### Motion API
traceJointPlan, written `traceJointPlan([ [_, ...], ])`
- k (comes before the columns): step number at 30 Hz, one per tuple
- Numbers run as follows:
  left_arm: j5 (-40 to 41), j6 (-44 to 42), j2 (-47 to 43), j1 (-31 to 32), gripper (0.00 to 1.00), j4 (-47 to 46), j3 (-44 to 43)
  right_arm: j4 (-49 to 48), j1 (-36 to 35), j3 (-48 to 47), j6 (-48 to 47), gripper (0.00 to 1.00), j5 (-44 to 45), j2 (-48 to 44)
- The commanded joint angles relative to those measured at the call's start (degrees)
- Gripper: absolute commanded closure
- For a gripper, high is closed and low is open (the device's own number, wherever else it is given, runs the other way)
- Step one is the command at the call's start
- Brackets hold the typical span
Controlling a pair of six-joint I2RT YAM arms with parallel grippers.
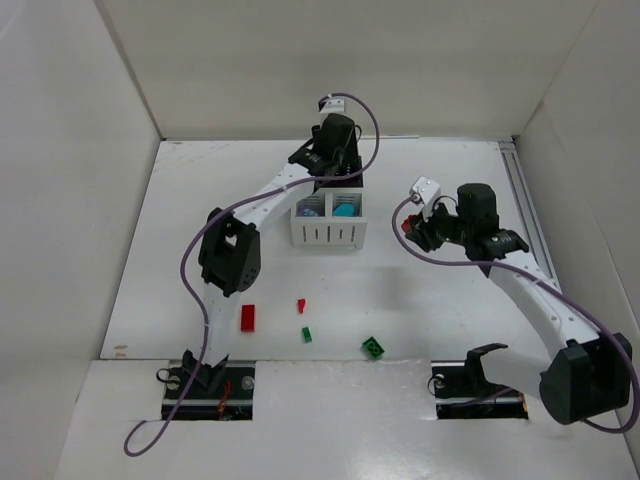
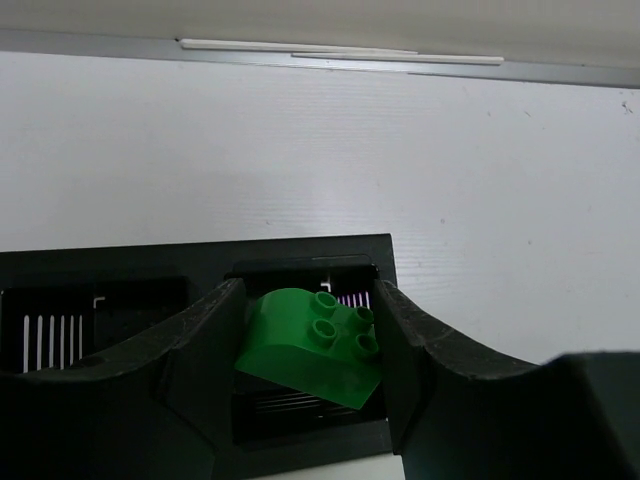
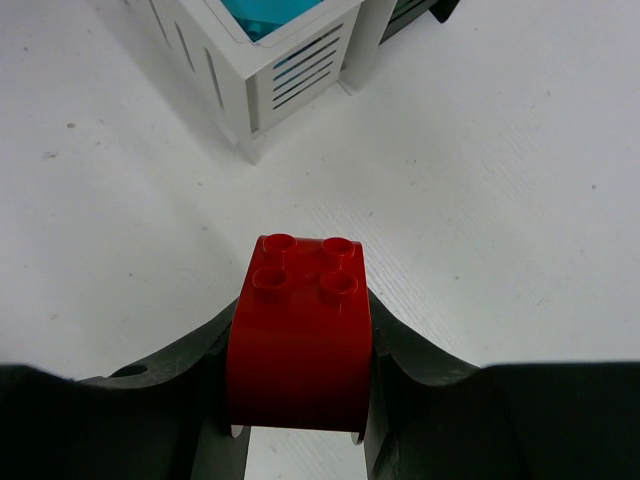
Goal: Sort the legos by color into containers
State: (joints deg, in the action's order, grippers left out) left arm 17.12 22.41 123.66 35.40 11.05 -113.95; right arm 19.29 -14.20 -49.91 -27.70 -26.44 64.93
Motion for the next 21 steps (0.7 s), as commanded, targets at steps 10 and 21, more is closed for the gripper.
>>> traceJointPlan([
  [10,-1.7,-3.2,-4.6,-0.1,0.28,-0.6,1.4,-2.8,0.9,-6.6,-2.4,0.99,-4.5,4.7],
  [21,8.6,4.8,-34.0,-4.6,0.00,0.5,25.6,-6.6,-9.9,-26.4,-2.4,0.99,-0.8,23.4],
])
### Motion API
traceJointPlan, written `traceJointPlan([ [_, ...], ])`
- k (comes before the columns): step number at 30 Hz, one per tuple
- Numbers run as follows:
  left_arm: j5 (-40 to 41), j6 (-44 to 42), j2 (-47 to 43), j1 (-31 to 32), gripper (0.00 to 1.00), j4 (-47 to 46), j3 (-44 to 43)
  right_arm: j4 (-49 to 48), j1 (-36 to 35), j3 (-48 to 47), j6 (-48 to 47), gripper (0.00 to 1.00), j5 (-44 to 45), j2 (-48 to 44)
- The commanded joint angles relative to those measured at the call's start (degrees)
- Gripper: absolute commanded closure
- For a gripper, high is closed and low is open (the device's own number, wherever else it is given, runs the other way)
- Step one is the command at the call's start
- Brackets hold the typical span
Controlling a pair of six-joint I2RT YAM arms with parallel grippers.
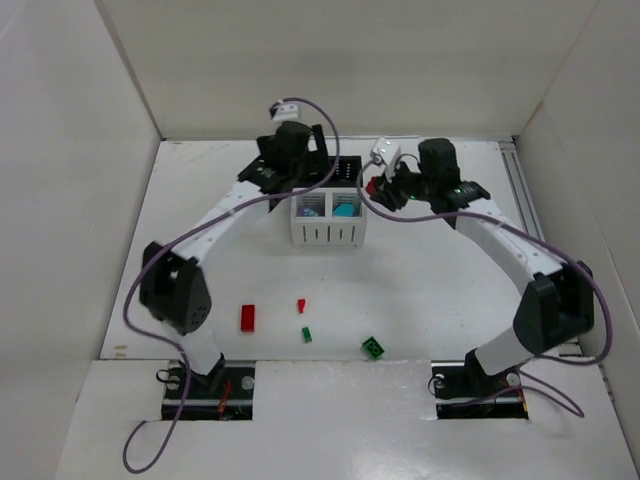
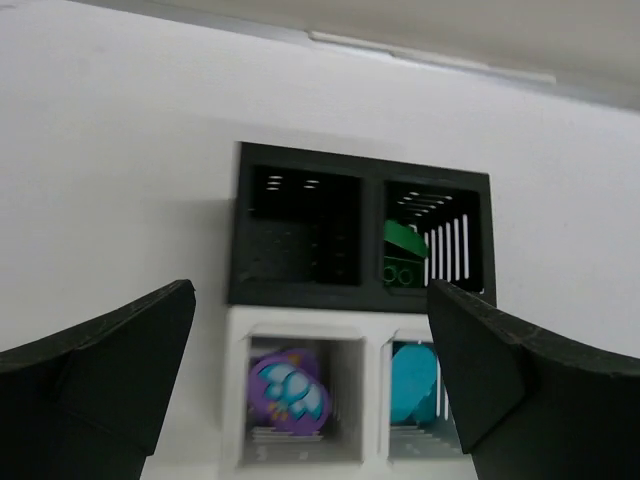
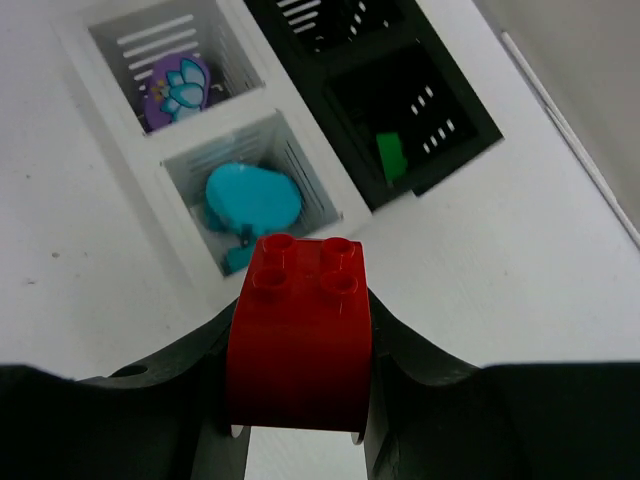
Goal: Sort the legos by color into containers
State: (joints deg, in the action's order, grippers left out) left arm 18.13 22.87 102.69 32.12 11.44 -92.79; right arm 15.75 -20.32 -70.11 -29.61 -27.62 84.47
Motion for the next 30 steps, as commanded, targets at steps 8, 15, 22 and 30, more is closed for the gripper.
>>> traceJointPlan([
  [8,9.8,17.9,-33.5,-5.4,0.00,10.3,29.0,3.1,-9.9,-37.9,-3.1,0.99,3.4,30.6],
  [15,4.4,21.2,-40.0,-5.4,0.00,12.2,40.2,7.5,-11.3,-57.8,-3.1,0.91,5.9,46.0],
  [22,-0.8,23.1,-45.8,-5.4,0.00,11.6,46.0,4.6,-11.9,-60.1,-3.1,0.76,7.2,48.8],
  [30,-2.5,24.1,-46.4,-5.4,0.00,11.6,48.1,3.1,-12.4,-55.3,-3.1,0.37,6.6,44.9],
])
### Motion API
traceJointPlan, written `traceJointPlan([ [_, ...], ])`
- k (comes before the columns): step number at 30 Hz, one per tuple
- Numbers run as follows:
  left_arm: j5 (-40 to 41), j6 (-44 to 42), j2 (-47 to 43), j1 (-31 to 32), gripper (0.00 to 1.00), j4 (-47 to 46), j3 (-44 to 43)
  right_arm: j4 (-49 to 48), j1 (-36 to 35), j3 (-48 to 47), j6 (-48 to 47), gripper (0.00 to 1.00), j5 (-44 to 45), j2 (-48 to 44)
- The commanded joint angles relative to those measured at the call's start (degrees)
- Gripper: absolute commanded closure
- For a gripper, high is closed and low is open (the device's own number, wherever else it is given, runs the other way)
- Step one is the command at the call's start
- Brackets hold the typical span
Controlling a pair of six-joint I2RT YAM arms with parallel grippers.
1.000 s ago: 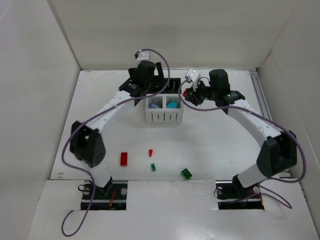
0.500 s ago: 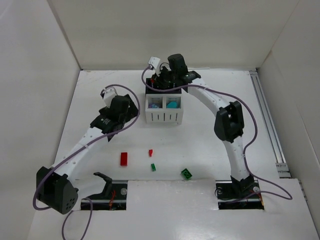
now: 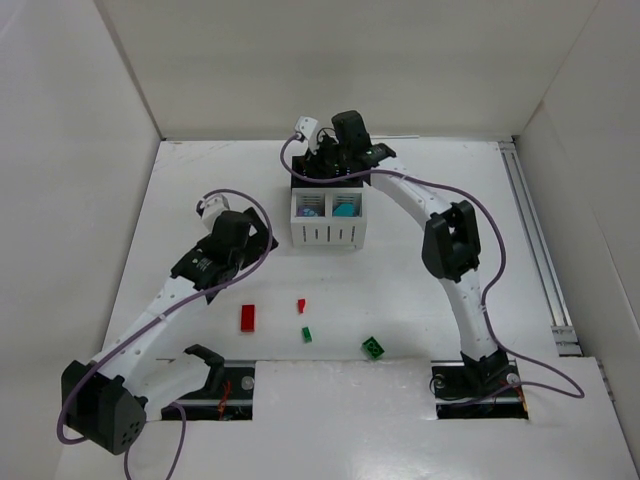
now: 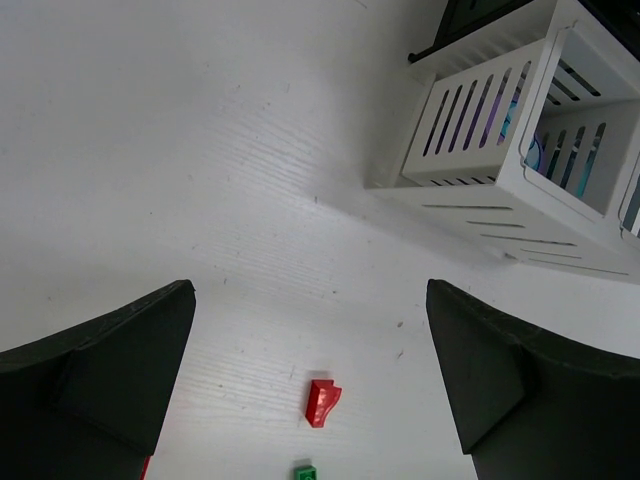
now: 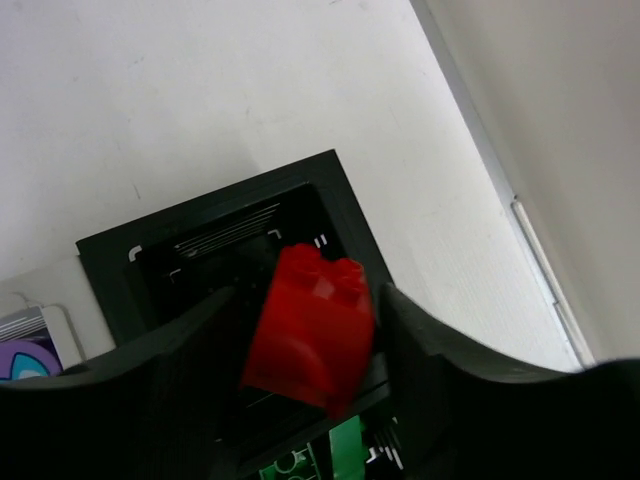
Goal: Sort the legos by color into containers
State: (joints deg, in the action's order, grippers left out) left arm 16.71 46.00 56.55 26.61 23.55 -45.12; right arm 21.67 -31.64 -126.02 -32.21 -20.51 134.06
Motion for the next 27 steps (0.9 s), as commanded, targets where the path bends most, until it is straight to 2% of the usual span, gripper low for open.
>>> traceJointPlan([
  [1,-1.1,1.0,-0.2,0.1,0.00,-0.5,0.5,-2.8,-1.1,0.6,-0.5,0.31,-0.5,-4.7],
  [4,-1.1,1.6,-0.2,0.1,0.00,0.0,0.5,-2.8,-1.6,1.1,-1.0,0.20,0.6,-6.0],
  [5,-1.1,1.6,-0.2,0.1,0.00,0.0,0.5,-2.1,-1.6,1.1,-1.0,0.13,0.6,-6.0],
  [12,-2.2,3.1,-4.1,0.1,0.00,1.2,1.7,-1.4,-2.8,5.4,-2.9,0.04,3.5,-14.4],
  [15,-2.7,3.1,-5.5,0.1,0.00,1.8,2.2,-2.8,-4.1,13.1,-4.5,0.00,7.1,-22.8],
  [16,-2.7,3.7,-5.5,0.1,0.00,1.8,2.8,-3.8,-4.7,20.5,-5.1,0.00,7.8,-28.5],
  [19,-3.4,3.7,-5.5,0.1,0.00,2.9,2.8,-8.8,-6.0,34.4,-3.7,0.00,9.9,-38.4],
  [20,-3.4,3.7,-5.5,0.7,0.00,3.4,3.3,-9.6,-6.0,43.5,-2.0,0.00,9.9,-44.9],
  [22,-3.4,4.2,-5.5,1.3,0.00,4.0,3.3,-10.3,-7.6,52.1,-0.1,0.00,11.0,-51.0],
  [23,-3.4,4.2,-5.5,2.2,0.00,4.0,3.3,-10.3,-9.3,59.8,2.1,0.00,11.0,-56.7],
  [27,-3.4,4.9,-5.0,2.7,0.00,4.0,4.5,-8.9,-15.5,76.0,10.9,0.00,13.2,-67.6],
])
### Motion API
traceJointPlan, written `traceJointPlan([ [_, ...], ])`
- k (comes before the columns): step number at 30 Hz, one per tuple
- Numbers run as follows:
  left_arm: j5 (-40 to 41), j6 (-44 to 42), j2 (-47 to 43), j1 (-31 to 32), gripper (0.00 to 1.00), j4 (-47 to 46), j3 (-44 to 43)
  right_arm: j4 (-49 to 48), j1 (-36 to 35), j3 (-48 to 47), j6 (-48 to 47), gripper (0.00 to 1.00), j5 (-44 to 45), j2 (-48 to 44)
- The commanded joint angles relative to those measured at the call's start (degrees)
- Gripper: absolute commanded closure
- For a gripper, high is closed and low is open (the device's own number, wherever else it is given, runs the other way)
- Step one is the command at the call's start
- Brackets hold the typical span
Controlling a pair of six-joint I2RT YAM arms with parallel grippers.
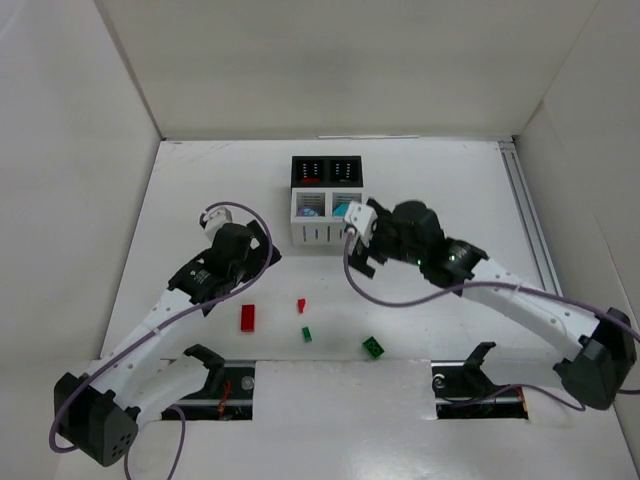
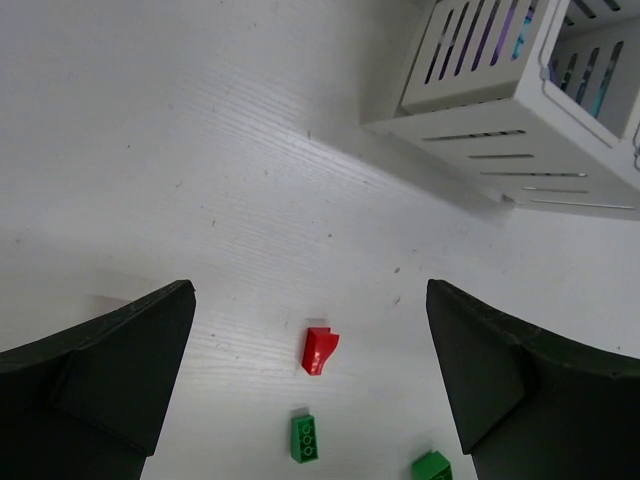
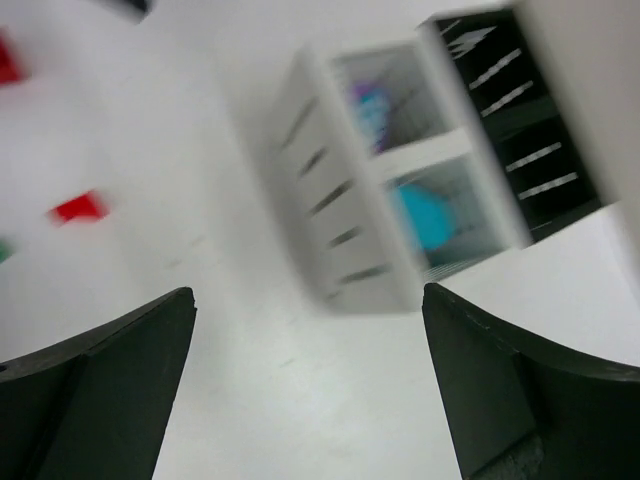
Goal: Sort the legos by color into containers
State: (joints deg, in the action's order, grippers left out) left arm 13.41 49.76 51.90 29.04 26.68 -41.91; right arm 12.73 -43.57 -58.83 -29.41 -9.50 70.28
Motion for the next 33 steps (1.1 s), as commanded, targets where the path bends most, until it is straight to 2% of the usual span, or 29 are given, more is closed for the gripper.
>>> traceJointPlan([
  [1,0.0,1.1,-0.3,0.3,0.00,0.2,2.1,1.1,-4.8,11.5,10.1,0.00,2.9,-5.1],
  [4,0.0,1.1,0.3,0.3,0.00,0.2,2.6,2.2,-9.2,19.7,17.6,0.00,3.6,-7.4],
  [9,-1.3,1.1,0.8,0.3,0.00,-1.0,3.2,1.7,-17.0,24.7,25.7,0.00,5.9,-5.8],
  [16,-1.8,1.1,0.8,0.3,0.00,-0.9,3.8,0.6,-19.8,26.6,31.5,0.00,5.8,-1.8],
  [18,-1.8,1.1,0.8,0.3,0.00,-0.3,3.2,2.9,-20.7,27.2,34.7,0.00,5.8,-1.8],
  [22,-1.8,1.1,0.3,0.3,0.00,0.7,3.2,6.3,-21.9,30.1,39.7,0.07,8.3,-4.0],
  [26,-1.8,1.7,-0.2,0.8,0.00,0.7,3.8,6.3,-21.9,32.4,41.7,0.30,8.4,-6.2],
  [27,-1.8,1.7,-0.2,0.8,0.00,0.7,3.8,6.3,-21.9,32.9,41.7,0.46,8.4,-6.9],
  [29,-1.8,1.7,-0.7,0.8,0.00,0.7,3.8,6.3,-21.9,32.2,41.2,0.56,10.4,-7.5],
  [30,-1.8,1.7,-0.7,0.8,0.00,0.7,3.8,6.3,-21.9,32.2,40.5,0.65,10.9,-7.5],
  [33,-2.3,1.7,-0.7,0.8,0.00,0.7,3.8,5.7,-21.9,27.5,35.8,0.72,13.4,-7.5],
])
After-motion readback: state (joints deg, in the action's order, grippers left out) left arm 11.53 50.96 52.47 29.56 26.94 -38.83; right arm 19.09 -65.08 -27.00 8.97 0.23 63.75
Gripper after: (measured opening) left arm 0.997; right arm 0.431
